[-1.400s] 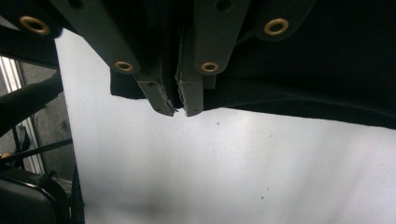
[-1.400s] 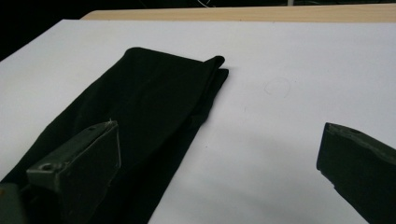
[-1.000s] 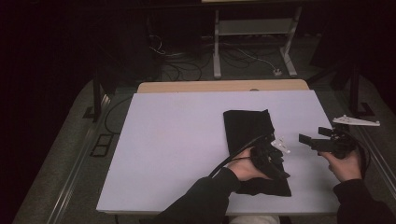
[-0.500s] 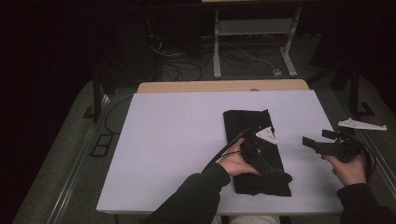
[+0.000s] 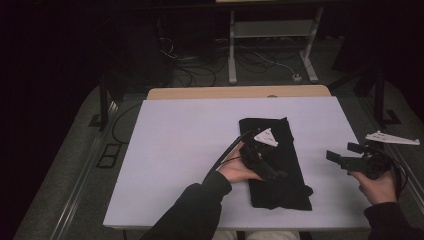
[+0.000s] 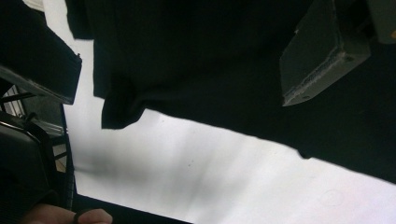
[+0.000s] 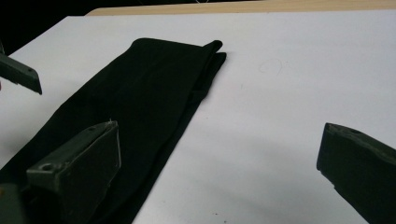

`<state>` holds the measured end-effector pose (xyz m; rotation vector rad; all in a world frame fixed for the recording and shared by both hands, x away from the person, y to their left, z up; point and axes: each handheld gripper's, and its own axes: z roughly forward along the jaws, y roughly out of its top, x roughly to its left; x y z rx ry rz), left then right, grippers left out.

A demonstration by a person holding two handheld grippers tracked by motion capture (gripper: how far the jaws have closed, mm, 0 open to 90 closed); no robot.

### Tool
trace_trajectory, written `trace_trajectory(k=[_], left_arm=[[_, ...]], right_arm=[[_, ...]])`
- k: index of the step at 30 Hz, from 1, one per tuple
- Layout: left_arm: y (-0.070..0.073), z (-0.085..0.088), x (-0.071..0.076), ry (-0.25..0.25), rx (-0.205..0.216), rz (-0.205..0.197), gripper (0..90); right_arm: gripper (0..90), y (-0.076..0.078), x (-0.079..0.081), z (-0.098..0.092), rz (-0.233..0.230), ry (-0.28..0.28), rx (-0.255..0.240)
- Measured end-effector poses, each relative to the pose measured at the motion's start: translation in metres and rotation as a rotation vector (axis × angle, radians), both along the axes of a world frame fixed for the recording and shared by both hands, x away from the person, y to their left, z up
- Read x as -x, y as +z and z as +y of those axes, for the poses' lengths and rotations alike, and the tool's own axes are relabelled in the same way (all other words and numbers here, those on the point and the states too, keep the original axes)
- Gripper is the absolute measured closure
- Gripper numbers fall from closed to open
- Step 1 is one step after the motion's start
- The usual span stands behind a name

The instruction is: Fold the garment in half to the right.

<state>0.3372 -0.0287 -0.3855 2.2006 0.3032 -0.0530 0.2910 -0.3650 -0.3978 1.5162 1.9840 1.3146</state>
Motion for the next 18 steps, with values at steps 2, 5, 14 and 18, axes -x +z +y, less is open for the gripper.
trace_trajectory(k=[2, 5, 14, 18], left_arm=[[0.0, 0.005, -0.001, 0.012, 0.006, 0.002, 0.0], [0.001, 0.014, -0.003, 0.026, 0.01, -0.004, 0.0], [-0.001, 0.039, -0.007, 0.076, 0.011, -0.002, 0.0], [-0.002, 0.049, -0.008, 0.092, 0.018, 0.005, 0.0]], right_arm=[[0.0, 0.0, 0.001, 0.0, 0.002, 0.003, 0.002], [0.0, 0.0, 0.003, 0.001, 0.001, 0.006, 0.004], [0.0, -0.002, 0.008, 0.003, 0.003, 0.013, 0.008], [0.0, -0.003, 0.01, 0.004, 0.009, 0.019, 0.008]])
